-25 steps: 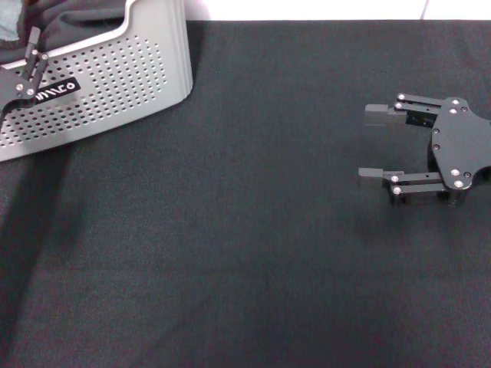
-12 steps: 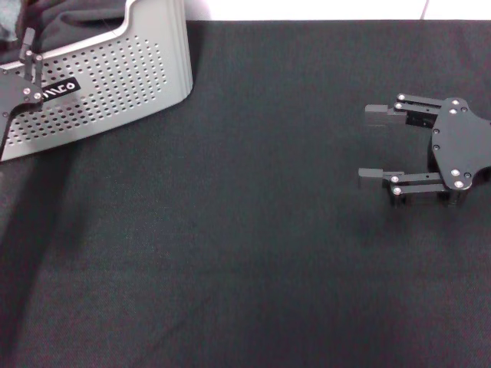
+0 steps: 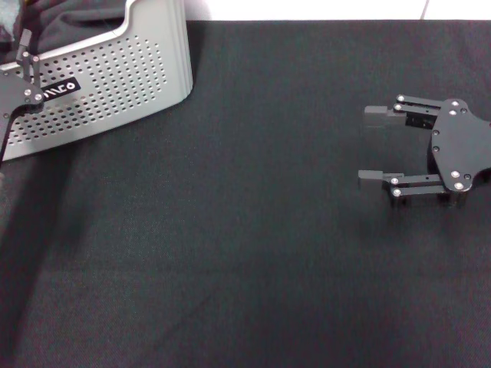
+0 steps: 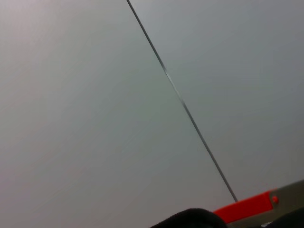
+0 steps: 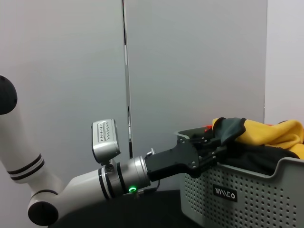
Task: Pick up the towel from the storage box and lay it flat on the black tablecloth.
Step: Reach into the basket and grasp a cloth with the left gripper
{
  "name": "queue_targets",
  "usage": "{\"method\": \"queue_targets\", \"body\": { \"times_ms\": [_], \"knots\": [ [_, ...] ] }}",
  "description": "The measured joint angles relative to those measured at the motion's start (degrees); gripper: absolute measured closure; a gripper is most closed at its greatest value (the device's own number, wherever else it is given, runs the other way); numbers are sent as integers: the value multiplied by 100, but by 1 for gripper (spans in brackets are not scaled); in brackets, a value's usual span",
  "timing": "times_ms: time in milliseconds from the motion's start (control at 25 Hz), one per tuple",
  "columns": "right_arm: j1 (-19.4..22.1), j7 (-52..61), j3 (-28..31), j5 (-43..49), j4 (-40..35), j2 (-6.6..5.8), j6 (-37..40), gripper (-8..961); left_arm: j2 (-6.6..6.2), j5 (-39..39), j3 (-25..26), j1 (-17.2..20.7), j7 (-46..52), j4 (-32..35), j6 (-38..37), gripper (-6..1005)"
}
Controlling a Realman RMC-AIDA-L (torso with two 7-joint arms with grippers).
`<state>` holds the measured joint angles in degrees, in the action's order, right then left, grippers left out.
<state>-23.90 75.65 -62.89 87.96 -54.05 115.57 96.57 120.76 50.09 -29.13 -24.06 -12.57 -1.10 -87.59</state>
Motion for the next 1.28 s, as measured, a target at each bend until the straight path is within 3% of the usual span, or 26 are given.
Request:
{"method": "queue_targets", "body": {
  "times_ms": [320, 560, 1080, 1280],
  "knots": [
    [3, -7, -3, 0, 20, 0, 92, 83, 0, -56, 19, -68, 0, -70, 15, 680],
    [7, -12, 19, -21, 61, 0, 191, 83, 0, -499, 22, -213, -3, -279, 45, 752],
    [9, 2, 39, -33, 62, 0, 197, 83, 0, -576, 19, -223, 28, -354, 59, 960],
    [8, 2, 42, -35, 62, -2, 196, 84, -11, -397, -98, -161, 356, -407, -471, 986]
  ]
}}
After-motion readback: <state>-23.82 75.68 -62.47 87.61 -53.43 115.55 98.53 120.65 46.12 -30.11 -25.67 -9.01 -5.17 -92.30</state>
